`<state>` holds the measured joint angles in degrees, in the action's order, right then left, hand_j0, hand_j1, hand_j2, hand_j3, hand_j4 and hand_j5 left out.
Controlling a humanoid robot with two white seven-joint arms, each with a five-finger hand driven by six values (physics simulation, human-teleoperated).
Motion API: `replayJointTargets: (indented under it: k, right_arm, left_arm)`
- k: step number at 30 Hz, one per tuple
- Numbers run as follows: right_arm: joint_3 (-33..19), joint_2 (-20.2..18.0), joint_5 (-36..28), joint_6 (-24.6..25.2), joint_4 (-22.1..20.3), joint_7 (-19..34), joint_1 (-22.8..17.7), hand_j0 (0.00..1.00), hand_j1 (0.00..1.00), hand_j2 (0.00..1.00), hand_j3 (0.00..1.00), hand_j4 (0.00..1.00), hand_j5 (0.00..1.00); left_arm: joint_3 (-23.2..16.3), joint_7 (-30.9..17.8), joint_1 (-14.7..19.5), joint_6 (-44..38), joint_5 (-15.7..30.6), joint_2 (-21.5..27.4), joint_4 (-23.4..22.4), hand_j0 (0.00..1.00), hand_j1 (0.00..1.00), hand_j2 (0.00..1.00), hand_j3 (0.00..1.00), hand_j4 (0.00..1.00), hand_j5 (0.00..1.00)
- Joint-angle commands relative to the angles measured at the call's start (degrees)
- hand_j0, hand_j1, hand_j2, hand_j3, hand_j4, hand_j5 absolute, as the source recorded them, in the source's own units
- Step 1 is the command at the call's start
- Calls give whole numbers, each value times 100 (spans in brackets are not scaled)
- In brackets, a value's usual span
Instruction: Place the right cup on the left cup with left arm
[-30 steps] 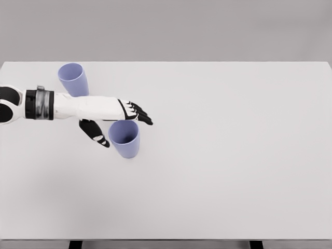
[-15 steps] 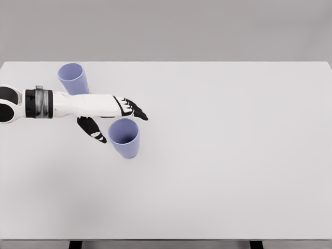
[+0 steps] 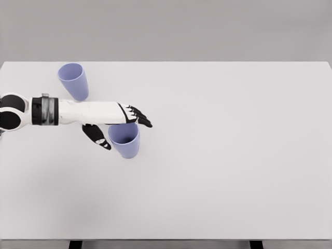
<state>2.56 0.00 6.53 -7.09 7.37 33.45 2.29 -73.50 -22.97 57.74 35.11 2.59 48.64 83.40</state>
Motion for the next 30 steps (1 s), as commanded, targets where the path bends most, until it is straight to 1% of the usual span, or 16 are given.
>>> replayJointTargets:
  k: [1, 7, 13, 15, 17, 20, 22, 23, 25, 29, 30]
  right_arm:
    - [-1, 0, 6, -3, 1, 3, 0, 100, 100, 100, 100, 100, 100]
    - [-1, 0, 6, -3, 1, 3, 0, 100, 100, 100, 100, 100, 100]
    - [-1, 0, 6, -3, 1, 3, 0, 100, 100, 100, 100, 100, 100]
    - [-1, 0, 6, -3, 1, 3, 0, 100, 100, 100, 100, 100, 100]
    - [-1, 0, 6, -3, 1, 3, 0, 100, 100, 100, 100, 100, 100]
    - [-1, 0, 6, -3, 1, 3, 0, 100, 100, 100, 100, 100, 100]
    - [-1, 0, 6, -3, 1, 3, 0, 100, 100, 100, 100, 100, 100]
    - [-1, 0, 6, -3, 1, 3, 0, 100, 100, 100, 100, 100, 100]
    - [-1, 0, 6, -3, 1, 3, 0, 100, 100, 100, 100, 100, 100]
    - [-1, 0, 6, -3, 1, 3, 0, 100, 100, 100, 100, 100, 100]
    - [-1, 0, 6, -3, 1, 3, 0, 100, 100, 100, 100, 100, 100]
  left_arm:
    - [20, 3, 0, -11, -22, -38, -26, 100, 100, 100, 100, 100, 100]
    - [20, 3, 0, -11, -48, -30, -43, 100, 100, 100, 100, 100, 100]
    - [20, 38, -9, -11, -180, -188, -307, 100, 100, 100, 100, 100, 100]
    - [20, 38, -61, -11, -189, -267, -368, 100, 100, 100, 100, 100, 100]
    - [64, 38, -114, -11, -294, -267, -386, 100, 100, 100, 100, 100, 100]
    - [64, 47, -158, -11, -294, -302, -395, 100, 100, 100, 100, 100, 100]
    - [73, 47, -193, -11, -294, -311, -421, 90, 90, 90, 90, 90, 90]
    - [108, 47, -211, -11, -294, -302, -421, 80, 80, 80, 80, 80, 80]
    - [100, 47, -211, -11, -303, -302, -430, 78, 78, 78, 78, 78, 78]
    - [143, 29, -255, -11, -294, -267, -439, 66, 66, 66, 66, 66, 66]
    - [143, 20, -255, -11, -294, -249, -430, 66, 66, 66, 66, 66, 66]
